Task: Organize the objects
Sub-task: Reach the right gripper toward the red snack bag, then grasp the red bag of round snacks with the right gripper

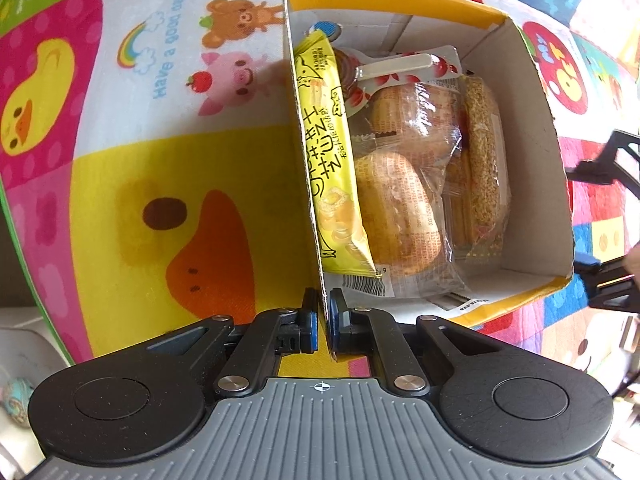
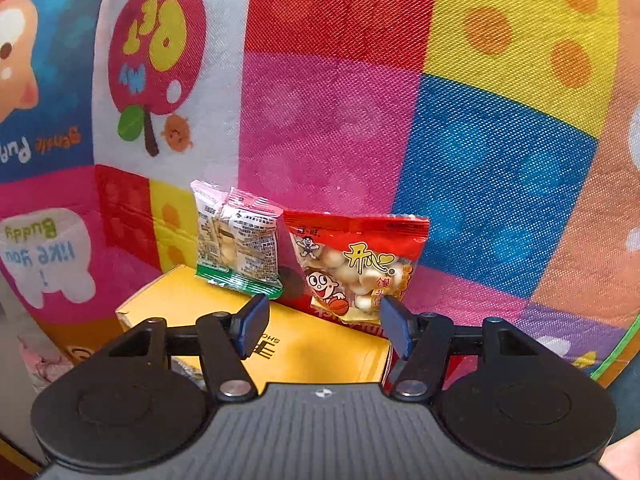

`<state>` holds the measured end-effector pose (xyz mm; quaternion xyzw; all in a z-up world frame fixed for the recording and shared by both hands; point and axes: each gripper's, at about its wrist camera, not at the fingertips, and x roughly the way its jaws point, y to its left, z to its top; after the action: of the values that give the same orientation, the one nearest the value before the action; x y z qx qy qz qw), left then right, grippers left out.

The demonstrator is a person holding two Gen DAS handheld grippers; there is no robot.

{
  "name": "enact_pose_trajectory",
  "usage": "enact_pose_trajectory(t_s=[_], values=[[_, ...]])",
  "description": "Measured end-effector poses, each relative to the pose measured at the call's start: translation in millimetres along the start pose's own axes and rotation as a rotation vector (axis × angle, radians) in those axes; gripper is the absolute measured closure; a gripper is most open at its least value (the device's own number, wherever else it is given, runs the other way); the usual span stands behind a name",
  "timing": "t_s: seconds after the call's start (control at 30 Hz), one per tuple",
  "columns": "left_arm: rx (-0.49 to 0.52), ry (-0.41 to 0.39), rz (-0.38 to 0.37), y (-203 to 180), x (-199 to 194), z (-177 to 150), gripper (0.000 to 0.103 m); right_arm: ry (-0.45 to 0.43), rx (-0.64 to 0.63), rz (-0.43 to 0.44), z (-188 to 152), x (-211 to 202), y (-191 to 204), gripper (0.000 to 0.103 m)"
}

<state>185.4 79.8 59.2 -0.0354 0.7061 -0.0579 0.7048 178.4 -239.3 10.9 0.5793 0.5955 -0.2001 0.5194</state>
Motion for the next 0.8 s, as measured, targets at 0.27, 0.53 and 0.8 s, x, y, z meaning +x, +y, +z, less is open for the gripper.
enact_pose_trajectory(t_s=[0.27,0.53,0.8], values=[[-0.080,0.013,-0.004,9.8,5.2,4.0,0.095,-0.139,-0.424,-0.289,-8.5,-1.8,62.2,0.048],[-0.128,0.011,0.020,8.8,4.5,1.6,0.095,-0.361,-1.244,-0.560,14.0,-45.6,73.6,0.046],[-0.184,0.015,0.058,2.9,9.3,-2.3,0.095,-0.150,-1.489,-0.453,2.1,-66.7,57.9,0.026]])
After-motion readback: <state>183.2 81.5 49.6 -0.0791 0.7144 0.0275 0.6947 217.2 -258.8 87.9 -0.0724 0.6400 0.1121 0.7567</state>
